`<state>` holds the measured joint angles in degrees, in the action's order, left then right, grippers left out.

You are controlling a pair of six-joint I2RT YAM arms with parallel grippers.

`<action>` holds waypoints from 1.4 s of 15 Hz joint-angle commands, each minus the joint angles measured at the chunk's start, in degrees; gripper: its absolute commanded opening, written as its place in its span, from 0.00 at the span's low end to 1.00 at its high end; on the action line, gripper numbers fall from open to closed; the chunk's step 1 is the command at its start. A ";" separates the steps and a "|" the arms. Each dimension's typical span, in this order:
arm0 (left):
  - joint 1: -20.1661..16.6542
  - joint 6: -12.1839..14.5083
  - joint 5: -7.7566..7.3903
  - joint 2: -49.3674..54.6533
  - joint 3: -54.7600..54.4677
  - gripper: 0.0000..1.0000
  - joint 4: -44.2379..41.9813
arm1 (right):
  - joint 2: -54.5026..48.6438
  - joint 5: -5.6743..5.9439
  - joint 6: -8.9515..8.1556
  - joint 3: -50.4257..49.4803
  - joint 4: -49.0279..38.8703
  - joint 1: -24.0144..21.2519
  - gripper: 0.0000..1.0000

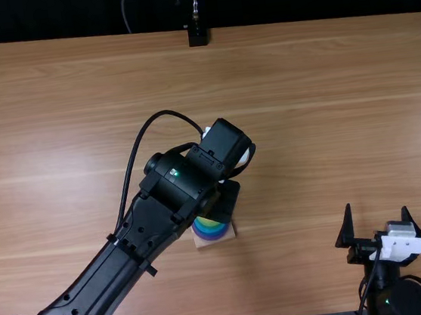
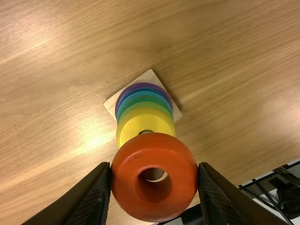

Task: Build the Hanoi tower: stack the rings onto the peg from bottom to top in this color order: purple, dark blue, light blue, dark green, light green, yellow, orange.

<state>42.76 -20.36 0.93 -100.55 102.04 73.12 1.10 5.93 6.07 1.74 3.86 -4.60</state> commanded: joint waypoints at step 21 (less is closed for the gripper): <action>-30.72 0.00 -9.47 32.35 -30.41 1.00 -39.27 | -0.58 -0.24 -0.37 -0.86 -0.21 0.38 1.00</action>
<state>12.95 -20.36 -8.16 -68.84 73.87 32.86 1.10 5.93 6.09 1.74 3.86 -4.60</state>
